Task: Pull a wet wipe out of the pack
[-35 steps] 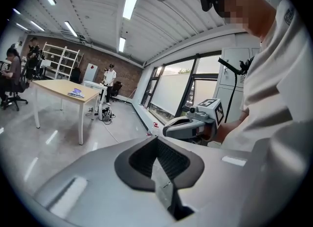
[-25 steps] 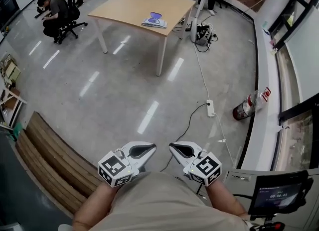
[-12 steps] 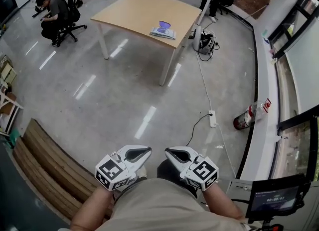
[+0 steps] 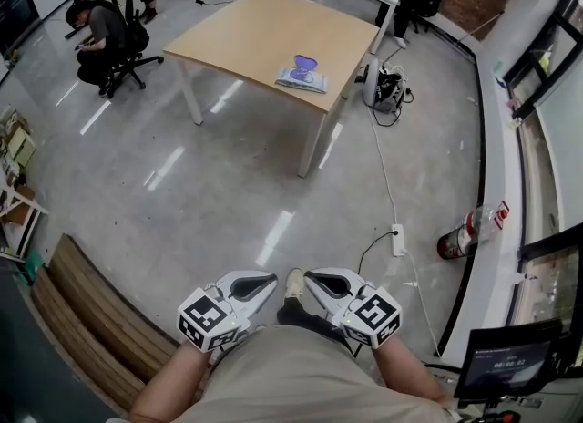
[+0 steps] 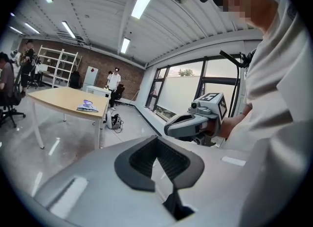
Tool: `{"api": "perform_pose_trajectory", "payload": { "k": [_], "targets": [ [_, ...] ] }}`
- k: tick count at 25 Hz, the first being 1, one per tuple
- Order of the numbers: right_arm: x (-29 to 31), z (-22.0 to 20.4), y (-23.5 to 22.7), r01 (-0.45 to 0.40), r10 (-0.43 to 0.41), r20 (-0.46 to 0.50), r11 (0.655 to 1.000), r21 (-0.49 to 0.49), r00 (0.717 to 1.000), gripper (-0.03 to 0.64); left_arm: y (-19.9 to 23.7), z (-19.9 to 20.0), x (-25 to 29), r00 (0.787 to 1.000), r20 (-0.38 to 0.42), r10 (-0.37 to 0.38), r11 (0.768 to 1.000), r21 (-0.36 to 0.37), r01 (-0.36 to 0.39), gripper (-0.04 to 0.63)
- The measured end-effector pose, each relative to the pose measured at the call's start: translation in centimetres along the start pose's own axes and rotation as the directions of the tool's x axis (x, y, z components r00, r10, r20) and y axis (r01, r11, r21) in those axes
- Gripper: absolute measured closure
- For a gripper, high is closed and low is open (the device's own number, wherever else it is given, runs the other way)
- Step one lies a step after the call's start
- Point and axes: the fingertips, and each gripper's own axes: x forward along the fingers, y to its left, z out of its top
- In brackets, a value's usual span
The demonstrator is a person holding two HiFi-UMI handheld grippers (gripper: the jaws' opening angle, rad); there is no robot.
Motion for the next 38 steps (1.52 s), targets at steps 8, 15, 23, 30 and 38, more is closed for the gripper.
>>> {"api": "perform_pose_trajectory", "payload": {
  "k": [8,15,23,30,38],
  "targets": [
    [-0.1,3.7,-14.4,-0.017,0.018,0.028,0.999,-0.028,0.999,0.615,6.9,9.6,11.8,0.999,0.02,0.026,0.995,0.098,-0.028,0.594],
    [0.6,4.2,-22.2,-0.016,0.016,0.022,1.0,0.015,1.0,0.615,11.3,12.4,17.1,0.999,-0.006,0.037,0.996,0.087,-0.036,0.594],
    [4.7,5.3,-28.2,0.002,-0.003,0.02,0.999,0.05,1.0,0.615,18.0,13.9,21.2,1.0,-0.004,0.014,0.998,0.067,-0.014,0.594],
    [9.6,10.7,-35.3,0.093,-0.093,-0.005,0.995,0.033,0.996,0.615,27.6,18.3,24.7,0.998,0.012,-0.067,0.996,0.056,0.066,0.594],
    [17.4,15.8,-42.2,0.171,-0.171,-0.002,0.985,0.025,0.985,0.615,37.9,22.4,25.7,0.993,-0.003,-0.116,0.988,0.107,0.116,0.594]
  ]
}}
